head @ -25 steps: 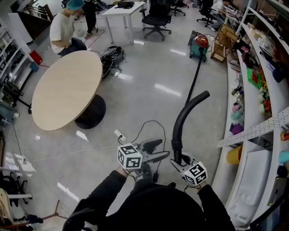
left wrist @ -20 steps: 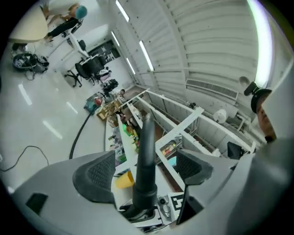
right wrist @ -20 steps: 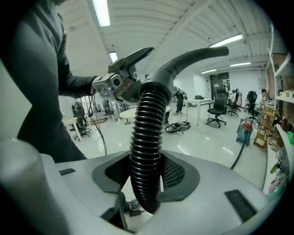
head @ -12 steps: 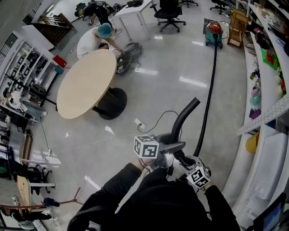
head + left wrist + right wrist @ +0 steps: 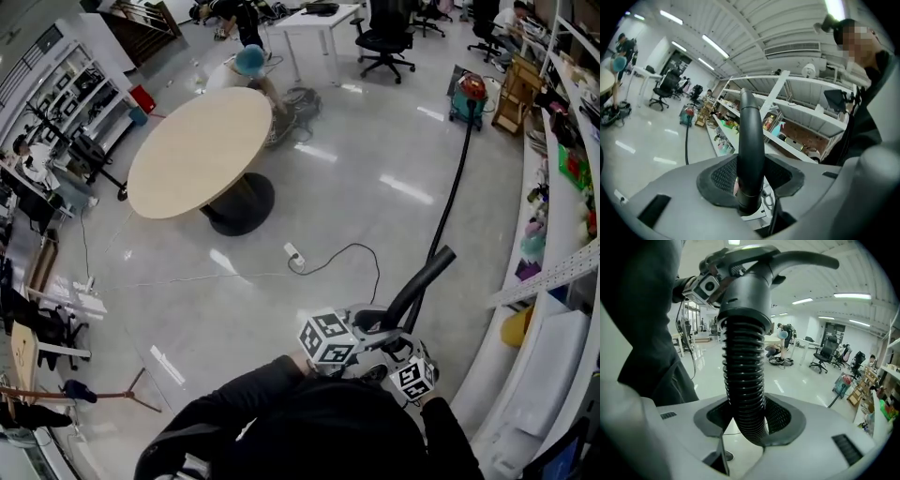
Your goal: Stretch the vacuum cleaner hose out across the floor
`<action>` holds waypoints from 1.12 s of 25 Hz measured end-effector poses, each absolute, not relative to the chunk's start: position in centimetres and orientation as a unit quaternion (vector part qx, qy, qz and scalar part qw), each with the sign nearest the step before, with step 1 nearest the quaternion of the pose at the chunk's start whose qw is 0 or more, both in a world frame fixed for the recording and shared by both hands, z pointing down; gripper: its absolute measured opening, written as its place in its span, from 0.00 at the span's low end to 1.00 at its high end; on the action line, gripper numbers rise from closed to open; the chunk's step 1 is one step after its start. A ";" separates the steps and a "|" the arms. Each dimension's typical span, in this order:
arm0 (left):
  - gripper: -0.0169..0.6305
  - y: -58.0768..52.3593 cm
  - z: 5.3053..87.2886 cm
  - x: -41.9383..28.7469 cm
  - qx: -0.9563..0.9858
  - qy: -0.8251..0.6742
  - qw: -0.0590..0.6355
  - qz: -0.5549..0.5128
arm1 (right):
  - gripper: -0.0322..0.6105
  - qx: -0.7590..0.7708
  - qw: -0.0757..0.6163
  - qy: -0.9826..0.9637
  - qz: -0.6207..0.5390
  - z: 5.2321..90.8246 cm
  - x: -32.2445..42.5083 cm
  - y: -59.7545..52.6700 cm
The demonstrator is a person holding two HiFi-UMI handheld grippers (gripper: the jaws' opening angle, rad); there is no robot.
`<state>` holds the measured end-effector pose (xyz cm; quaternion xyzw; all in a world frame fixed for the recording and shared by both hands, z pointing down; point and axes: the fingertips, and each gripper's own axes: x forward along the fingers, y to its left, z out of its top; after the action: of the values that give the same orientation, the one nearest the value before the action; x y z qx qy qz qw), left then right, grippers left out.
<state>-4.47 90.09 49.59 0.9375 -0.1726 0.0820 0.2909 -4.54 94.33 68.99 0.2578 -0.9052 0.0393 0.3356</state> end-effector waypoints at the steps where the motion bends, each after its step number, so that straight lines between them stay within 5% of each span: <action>1: 0.30 90.7 49.6 -5.3 0.944 -0.172 0.271 0.083 | 0.33 0.266 0.342 -0.900 0.045 69.3 -5.4 94.1; 3: 0.30 91.9 49.7 -7.9 0.954 -0.172 0.234 0.079 | 0.35 0.279 0.366 -0.885 0.074 70.2 -7.5 94.0; 5: 0.30 92.8 50.0 -11.1 0.961 -0.178 0.200 0.072 | 0.47 0.280 0.405 -0.864 0.105 71.1 -9.5 94.5; 10: 0.30 93.5 53.1 -19.1 0.966 -0.188 0.152 0.092 | 0.50 0.321 0.430 -0.825 0.176 70.9 -11.2 97.3; 16: 0.30 94.6 57.9 -25.3 0.970 -0.163 0.090 0.156 | 0.49 0.367 0.228 -0.820 0.376 62.6 -16.1 98.5; 21: 0.30 98.1 61.1 -22.8 0.969 -0.122 0.094 0.193 | 0.48 0.369 0.030 -0.790 0.488 55.3 -17.9 100.3; 28: 0.30 105.5 64.5 -16.5 0.963 -0.041 0.014 0.264 | 0.48 0.462 -0.101 -0.723 0.503 52.2 -12.2 100.9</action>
<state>-16.54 105.54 64.46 0.9635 -0.0407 0.2643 0.0140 -12.25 100.89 52.18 0.4624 -0.7229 0.5034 -0.1010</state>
